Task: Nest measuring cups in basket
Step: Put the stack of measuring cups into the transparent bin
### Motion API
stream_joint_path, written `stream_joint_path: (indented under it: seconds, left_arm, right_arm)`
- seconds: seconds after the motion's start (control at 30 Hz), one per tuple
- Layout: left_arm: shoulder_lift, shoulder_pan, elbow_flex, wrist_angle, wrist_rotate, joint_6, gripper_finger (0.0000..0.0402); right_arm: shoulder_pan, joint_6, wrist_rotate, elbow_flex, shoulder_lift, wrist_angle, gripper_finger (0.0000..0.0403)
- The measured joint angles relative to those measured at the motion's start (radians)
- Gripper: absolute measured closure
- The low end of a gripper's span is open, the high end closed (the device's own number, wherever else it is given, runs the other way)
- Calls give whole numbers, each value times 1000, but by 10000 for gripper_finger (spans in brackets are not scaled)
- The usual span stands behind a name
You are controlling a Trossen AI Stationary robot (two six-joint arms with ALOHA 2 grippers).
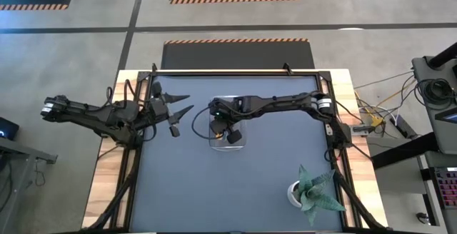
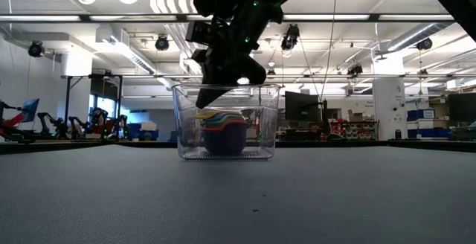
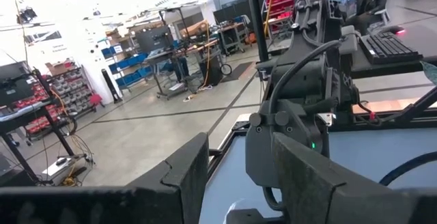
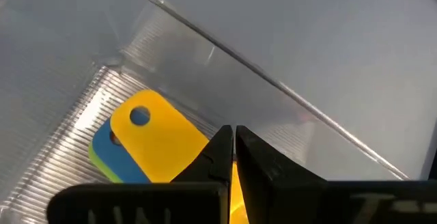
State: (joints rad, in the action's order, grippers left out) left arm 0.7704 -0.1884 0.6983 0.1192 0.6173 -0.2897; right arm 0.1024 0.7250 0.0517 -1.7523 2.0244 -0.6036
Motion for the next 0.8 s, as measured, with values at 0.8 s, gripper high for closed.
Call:
stream_joint_path:
  seconds: [0.8]
  left_arm:
    - [0,0,0,-2,0,-1,258]
  right_arm:
    - [0,-10,0,-7,1,-57,394]
